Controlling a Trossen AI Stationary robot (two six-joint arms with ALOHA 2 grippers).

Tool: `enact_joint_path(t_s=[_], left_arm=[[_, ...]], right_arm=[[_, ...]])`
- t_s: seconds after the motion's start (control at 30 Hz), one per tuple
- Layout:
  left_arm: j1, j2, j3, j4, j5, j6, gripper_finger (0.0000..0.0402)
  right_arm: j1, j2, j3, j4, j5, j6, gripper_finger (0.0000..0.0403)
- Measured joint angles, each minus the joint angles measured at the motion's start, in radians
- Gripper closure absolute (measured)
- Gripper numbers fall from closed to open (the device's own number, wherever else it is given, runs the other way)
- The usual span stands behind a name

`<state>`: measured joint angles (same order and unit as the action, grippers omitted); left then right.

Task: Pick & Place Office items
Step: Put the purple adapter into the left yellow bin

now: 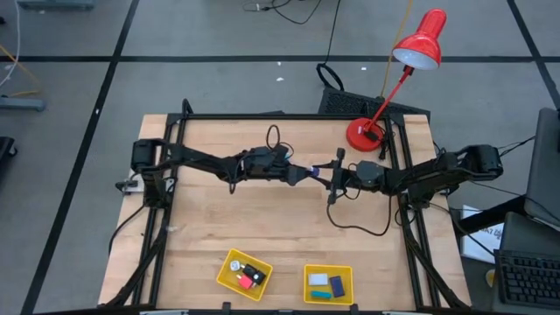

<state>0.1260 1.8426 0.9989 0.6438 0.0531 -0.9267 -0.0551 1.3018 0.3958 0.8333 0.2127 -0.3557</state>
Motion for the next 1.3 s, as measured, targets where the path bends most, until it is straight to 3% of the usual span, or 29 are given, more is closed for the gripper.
enact_joint_path(t_s=[0.4, 0.93, 1.07, 1.3], left_arm=[[0.005, 0.038, 0.101, -0.071, 0.028, 0.046, 0.0128], [0.016, 0.038, 0.108, -0.118, 0.055, 0.053, 0.013], [0.02, 0.038, 0.108, -0.118, 0.06, 0.05, 0.0159], [0.023, 0.038, 0.108, -0.127, 0.053, 0.063, 0.0257]], right_arm=[[0.0, 0.0, 0.0, -0.014, 0.001, 0.002, 0.0275], [0.004, 0.0, 0.0, -0.014, 0.05, -0.031, 0.0275], [0.004, 0.0, 0.0, -0.014, 0.049, -0.031, 0.0275], [0.004, 0.0, 0.0, -0.014, 0.051, -0.033, 0.0275]])
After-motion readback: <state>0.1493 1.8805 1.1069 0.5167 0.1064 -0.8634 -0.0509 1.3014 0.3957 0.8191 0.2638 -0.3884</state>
